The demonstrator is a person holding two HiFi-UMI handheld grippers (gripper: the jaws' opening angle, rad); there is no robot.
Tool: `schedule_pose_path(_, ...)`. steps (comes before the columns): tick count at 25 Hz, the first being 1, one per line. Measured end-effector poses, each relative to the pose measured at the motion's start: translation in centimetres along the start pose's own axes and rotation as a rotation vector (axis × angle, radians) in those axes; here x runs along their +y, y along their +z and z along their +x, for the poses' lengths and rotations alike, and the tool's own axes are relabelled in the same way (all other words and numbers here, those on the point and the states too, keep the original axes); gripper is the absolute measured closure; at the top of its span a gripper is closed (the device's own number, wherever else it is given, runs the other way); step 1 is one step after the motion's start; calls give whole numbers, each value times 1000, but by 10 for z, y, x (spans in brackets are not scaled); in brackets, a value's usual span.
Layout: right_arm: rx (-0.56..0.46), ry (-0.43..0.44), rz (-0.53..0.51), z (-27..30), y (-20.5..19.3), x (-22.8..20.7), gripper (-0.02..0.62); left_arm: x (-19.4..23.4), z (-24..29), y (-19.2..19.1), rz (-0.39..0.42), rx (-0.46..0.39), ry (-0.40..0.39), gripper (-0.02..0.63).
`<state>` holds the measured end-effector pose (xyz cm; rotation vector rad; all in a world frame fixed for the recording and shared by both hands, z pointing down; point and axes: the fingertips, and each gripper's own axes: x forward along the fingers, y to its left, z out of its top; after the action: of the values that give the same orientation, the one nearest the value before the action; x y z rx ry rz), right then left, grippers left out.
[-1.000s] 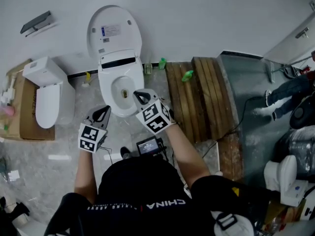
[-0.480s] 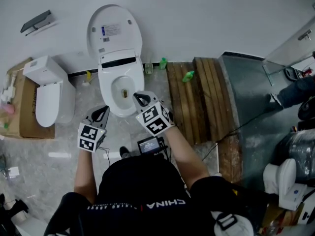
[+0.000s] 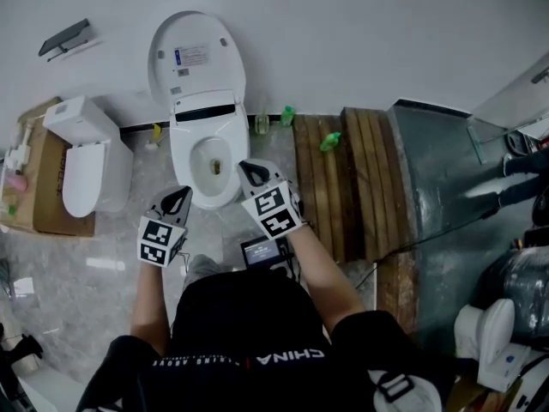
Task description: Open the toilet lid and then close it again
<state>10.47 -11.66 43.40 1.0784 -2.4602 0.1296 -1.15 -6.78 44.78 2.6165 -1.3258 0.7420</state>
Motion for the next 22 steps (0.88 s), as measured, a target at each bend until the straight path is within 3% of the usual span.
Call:
schedule_pose_path(5,5,28,19,10,-4,-16,581,2,12,1,-13,18,23,595)
schedule_pose_path(11,23,15,25,46,-5,-29,581,36,38,-1,-23,13,1,597)
schedule_pose_path(22,44,-91,119,149,58,-64,581,167,89,22,36,-11,-108,595)
